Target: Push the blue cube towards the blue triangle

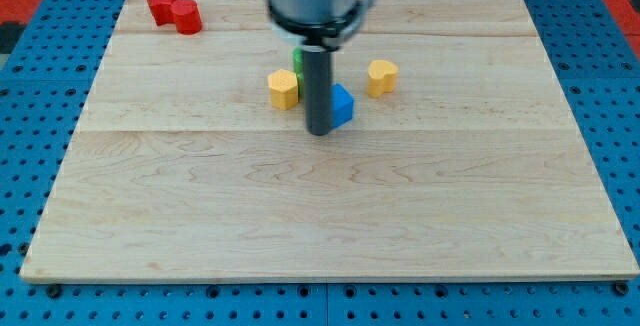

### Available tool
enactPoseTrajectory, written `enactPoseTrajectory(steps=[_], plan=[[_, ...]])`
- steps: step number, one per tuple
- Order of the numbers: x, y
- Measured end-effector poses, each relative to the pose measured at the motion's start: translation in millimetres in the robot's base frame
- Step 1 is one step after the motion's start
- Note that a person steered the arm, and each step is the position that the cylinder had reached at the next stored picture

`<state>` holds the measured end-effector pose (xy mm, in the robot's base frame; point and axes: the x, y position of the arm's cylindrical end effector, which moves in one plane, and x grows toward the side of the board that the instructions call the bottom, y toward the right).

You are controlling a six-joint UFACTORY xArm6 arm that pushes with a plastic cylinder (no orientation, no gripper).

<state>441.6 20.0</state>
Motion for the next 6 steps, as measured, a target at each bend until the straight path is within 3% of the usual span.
enactPoseTrajectory(steps=[1,2,4,6], plan=[[0.0,44.0],[-2.2,48.9],[-14.0,5.6],[-64.8,5.8]])
